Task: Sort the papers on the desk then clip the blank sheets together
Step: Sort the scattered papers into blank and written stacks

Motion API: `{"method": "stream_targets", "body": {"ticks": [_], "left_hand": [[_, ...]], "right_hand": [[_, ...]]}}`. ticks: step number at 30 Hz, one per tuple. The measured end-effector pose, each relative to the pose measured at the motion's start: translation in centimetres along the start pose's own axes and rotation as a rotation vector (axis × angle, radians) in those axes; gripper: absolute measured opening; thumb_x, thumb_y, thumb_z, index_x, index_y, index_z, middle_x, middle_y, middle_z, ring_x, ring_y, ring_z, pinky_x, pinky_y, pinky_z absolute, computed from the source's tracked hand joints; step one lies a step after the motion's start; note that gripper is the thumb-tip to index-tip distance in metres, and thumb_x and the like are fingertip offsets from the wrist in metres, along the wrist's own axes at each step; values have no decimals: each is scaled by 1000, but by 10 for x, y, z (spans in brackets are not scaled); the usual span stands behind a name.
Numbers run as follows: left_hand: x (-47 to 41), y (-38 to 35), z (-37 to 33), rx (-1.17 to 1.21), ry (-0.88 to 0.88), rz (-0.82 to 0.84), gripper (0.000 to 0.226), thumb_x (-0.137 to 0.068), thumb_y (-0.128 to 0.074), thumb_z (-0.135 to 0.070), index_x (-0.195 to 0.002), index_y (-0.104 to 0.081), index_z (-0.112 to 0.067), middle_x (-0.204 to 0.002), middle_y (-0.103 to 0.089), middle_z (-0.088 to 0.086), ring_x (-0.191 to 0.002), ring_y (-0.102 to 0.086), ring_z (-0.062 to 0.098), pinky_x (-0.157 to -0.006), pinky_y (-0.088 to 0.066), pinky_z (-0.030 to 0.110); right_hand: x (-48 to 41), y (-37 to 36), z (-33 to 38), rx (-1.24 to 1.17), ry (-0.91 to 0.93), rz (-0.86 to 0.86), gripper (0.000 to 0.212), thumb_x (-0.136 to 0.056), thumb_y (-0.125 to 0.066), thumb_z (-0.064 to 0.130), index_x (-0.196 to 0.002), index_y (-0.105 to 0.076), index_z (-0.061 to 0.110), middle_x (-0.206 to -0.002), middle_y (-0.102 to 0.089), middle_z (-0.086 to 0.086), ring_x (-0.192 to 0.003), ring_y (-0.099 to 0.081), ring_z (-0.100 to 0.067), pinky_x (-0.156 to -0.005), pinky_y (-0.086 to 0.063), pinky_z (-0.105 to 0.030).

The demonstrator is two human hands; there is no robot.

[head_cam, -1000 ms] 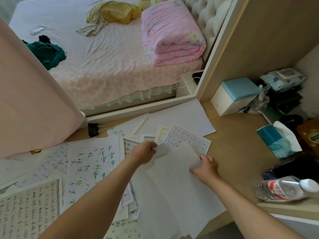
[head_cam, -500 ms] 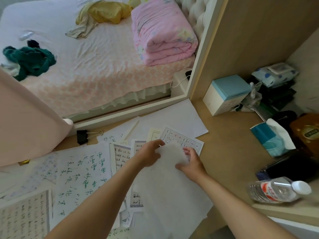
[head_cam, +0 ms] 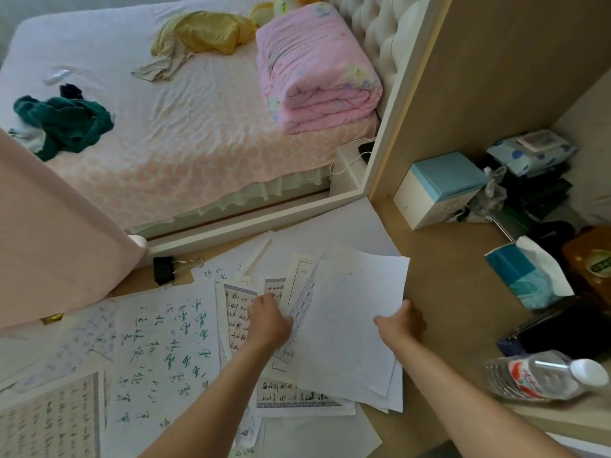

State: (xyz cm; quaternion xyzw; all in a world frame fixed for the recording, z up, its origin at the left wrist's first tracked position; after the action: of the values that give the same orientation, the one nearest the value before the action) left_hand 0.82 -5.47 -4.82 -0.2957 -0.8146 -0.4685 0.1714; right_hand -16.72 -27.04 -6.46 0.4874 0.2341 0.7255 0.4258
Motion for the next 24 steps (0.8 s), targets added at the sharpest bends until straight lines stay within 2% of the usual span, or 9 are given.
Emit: {"method": "stream_targets", "body": {"ticks": [5, 8, 10, 12, 14, 17, 19, 21, 24], "left_hand": [[-2, -11, -5, 155, 97, 62, 75, -84, -73, -29, -144, -33, -7, -141, -39, 14, -119, -49, 29, -102, -46, 42], [0, -9, -5, 269, 128, 158, 63, -88, -68, -37, -137, -43, -6, -134, -53, 9, -113, -57, 27, -98, -47, 37], [3, -8, -3, 291, 94, 192, 49, -91, -65, -38, -127, -54, -7, -122, -62, 8, -105, -61, 26, -95, -51, 38], [6, -5, 3, 291, 66, 186, 43, -92, -64, -32, -127, -56, -9, -121, -64, 7, -104, -62, 24, -95, -52, 40], [4, -2, 14, 259, 51, 166, 51, -90, -63, -26, -137, -50, -14, -132, -60, 6, -114, -59, 25, -100, -49, 44], [16, 9, 23, 384, 35, 191, 43, -95, -56, -12, -136, -48, -21, -126, -61, 3, -110, -61, 24, -91, -54, 40], [24, 14, 30, 521, 61, 249, 36, -98, -51, -6, -127, -51, -26, -115, -65, 4, -100, -65, 23, -79, -56, 35], [30, 20, 39, 619, 81, 277, 30, -97, -51, -4, -120, -55, -24, -115, -66, 7, -98, -66, 24, -78, -56, 37], [29, 24, 55, 657, 113, 226, 30, -96, -53, -3, -119, -56, -22, -117, -66, 8, -100, -65, 26, -81, -55, 38]], "right_hand": [[17, -23, 9, -67, -124, 39, 76, -81, -64, 15, -144, -22, 18, -140, -34, -14, -125, -40, -36, -100, -45, -48], [22, -33, 11, -33, -47, 94, 67, -79, -58, 14, -139, -31, 21, -135, -41, -9, -121, -44, -33, -95, -49, -45], [21, -38, 8, 1, 23, 140, 60, -71, -57, 24, -130, -42, 24, -129, -48, -4, -116, -49, -30, -92, -52, -46], [23, -37, 8, 28, 74, 177, 59, -68, -57, 30, -126, -46, 24, -127, -49, -3, -114, -50, -29, -92, -52, -46], [30, -30, 14, 89, 107, 175, 61, -75, -61, 32, -132, -42, 22, -133, -42, -5, -122, -43, -30, -99, -46, -45], [35, -23, 18, 148, 155, 133, 83, -83, -64, 39, -152, -23, 20, -152, -25, -8, -139, -25, -32, -112, -31, -42], [40, -22, 23, 94, 213, 151, 87, -83, -67, 43, -154, -21, 19, -154, -26, -8, -141, -24, -31, -113, -29, -42], [47, -27, 30, -107, 250, 256, 85, -84, -71, 36, -153, -24, 21, -151, -36, -6, -140, -32, -28, -110, -35, -38], [55, -37, 41, -388, 190, 395, 84, -84, -74, 18, -152, -24, 21, -140, -49, -6, -119, -54, -22, -90, -47, -30]]}}
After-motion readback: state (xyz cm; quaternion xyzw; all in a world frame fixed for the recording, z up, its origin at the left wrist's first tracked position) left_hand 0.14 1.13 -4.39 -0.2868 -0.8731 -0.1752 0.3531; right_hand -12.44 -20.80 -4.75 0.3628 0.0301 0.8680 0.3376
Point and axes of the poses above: each hand's wrist, its own x-axis away from the middle knuckle, its own y-axis out of the back of the hand, z = x × y, the point moved 4 cm from there along -x, towards the middle knuckle
